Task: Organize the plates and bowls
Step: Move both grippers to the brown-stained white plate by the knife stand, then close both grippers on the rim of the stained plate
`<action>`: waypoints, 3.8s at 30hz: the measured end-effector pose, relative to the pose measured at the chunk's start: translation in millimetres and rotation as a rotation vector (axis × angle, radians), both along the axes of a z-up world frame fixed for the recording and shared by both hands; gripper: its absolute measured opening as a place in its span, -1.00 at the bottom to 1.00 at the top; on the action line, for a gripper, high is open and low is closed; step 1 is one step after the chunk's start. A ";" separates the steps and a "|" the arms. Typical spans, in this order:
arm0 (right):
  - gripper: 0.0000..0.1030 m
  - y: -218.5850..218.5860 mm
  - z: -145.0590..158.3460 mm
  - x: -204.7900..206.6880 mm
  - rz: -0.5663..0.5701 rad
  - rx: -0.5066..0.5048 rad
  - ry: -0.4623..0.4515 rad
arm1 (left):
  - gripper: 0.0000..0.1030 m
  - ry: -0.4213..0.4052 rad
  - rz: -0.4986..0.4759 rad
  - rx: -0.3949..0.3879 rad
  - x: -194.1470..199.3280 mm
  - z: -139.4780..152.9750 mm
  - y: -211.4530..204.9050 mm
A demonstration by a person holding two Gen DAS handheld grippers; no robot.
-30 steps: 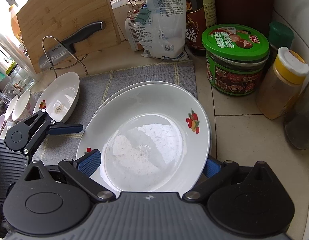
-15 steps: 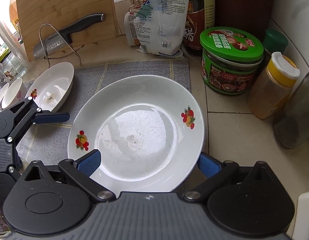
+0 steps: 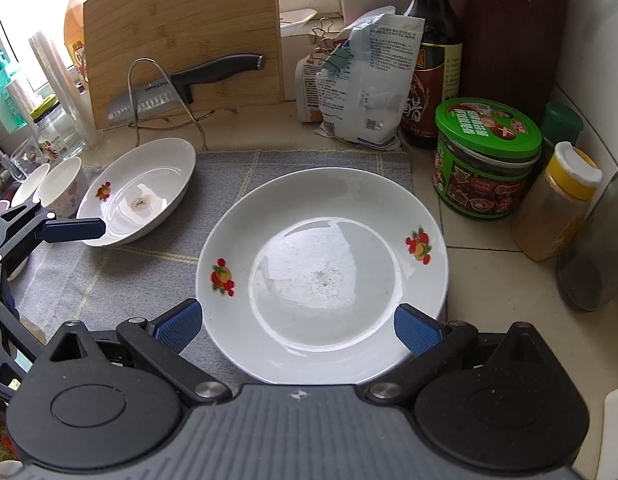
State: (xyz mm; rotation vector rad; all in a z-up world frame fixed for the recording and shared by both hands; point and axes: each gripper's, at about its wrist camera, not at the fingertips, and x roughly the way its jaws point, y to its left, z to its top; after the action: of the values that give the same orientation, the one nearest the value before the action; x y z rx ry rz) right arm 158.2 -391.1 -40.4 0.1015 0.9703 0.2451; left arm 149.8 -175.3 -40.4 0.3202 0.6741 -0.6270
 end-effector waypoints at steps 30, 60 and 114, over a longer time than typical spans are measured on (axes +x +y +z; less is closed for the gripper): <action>1.00 101.7 -0.3 9.3 0.075 0.032 -0.020 | 0.99 0.118 0.274 -0.024 46.6 -56.3 107.8; 1.00 146.6 -20.9 150.8 0.328 0.033 0.066 | 1.00 0.071 0.254 -0.044 75.3 -61.7 104.2; 1.00 196.1 -58.0 242.6 0.622 0.121 0.193 | 1.00 0.029 0.178 -0.044 67.3 -61.4 107.7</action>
State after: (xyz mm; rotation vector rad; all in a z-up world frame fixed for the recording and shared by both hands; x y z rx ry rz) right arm 400.8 -195.0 -98.5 -0.0719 1.1610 0.8791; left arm 217.1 -67.6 -101.8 0.2076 0.7069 -0.4763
